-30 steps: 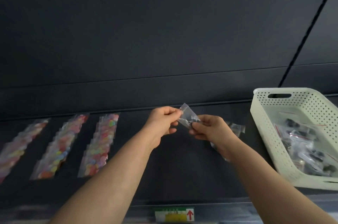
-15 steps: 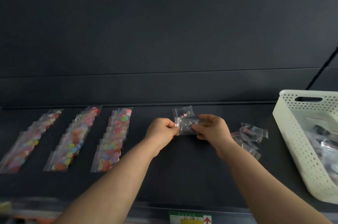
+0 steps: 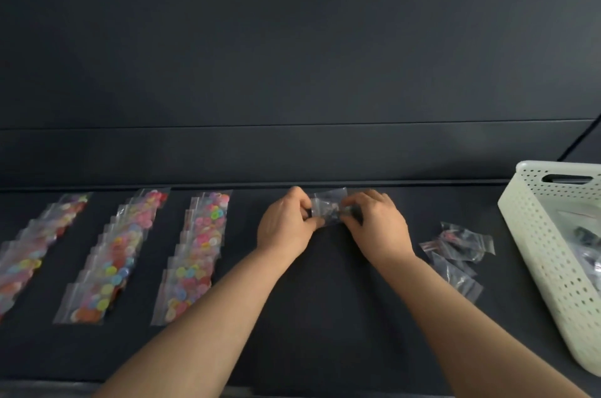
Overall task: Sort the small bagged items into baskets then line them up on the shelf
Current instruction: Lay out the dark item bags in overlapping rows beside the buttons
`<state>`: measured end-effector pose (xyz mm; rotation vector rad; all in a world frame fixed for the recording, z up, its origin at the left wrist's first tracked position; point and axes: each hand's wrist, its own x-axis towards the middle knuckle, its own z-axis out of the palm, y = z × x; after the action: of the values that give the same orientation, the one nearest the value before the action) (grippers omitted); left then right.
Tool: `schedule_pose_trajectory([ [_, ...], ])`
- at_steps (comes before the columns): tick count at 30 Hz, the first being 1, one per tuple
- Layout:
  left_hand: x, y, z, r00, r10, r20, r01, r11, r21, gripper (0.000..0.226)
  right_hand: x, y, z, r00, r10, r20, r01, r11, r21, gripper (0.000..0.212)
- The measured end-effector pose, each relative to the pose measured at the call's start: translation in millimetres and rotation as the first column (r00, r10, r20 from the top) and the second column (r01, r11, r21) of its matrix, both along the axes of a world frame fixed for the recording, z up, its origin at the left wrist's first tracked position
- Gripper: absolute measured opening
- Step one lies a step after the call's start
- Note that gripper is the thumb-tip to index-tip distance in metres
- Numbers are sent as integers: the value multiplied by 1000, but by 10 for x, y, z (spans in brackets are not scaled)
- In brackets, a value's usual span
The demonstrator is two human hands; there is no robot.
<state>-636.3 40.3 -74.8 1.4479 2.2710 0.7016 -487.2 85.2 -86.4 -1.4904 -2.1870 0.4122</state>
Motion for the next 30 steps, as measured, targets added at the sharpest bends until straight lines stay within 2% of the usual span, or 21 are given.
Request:
schedule_pose_trajectory([
  [2, 6, -3, -1, 994, -91, -60, 91, 996, -9, 22, 1, -3, -37, 997, 41, 65, -40, 999, -24, 24],
  [4, -2, 21, 0, 987, -114, -113, 109, 993, -49, 22, -25, 7, -57, 995, 52, 85, -50, 998, -26, 27],
  [8, -32, 47, 46, 991, -88, -100, 79, 992, -94, 27, -82, 11, -18, 990, 60, 128, -56, 998, -40, 31],
  [10, -16, 34, 88, 992, -79, -96, 73, 995, -67, 24, -20, -11, 51, 993, 49, 111, -44, 998, -45, 34],
  [13, 90, 2, 163, 995, -77, -63, 76, 997, -14, 19, 203, -85, 141, 988, 5, 155, -10, 999, 35, 31],
  [18, 594, 41, 246, 977, -211, 37, 213, 975, -58, 13, 765, -285, 174, 977, -133, 166, 106, 981, 161, 25],
  [23, 1147, 160, 253, 951, -310, 5, 310, 950, -40, 14, 1233, -472, 135, 949, -265, 174, 242, 960, 142, 29],
  [27, 1503, 360, 219, 877, -476, -69, 474, 879, -52, 28, 1389, -538, 53, 938, -233, 258, 194, 966, 168, 31],
  [30, 1682, 492, 208, 828, -551, -107, 539, 834, -117, 33, 1444, -547, 27, 943, -198, 269, 148, 970, 194, 21],
])
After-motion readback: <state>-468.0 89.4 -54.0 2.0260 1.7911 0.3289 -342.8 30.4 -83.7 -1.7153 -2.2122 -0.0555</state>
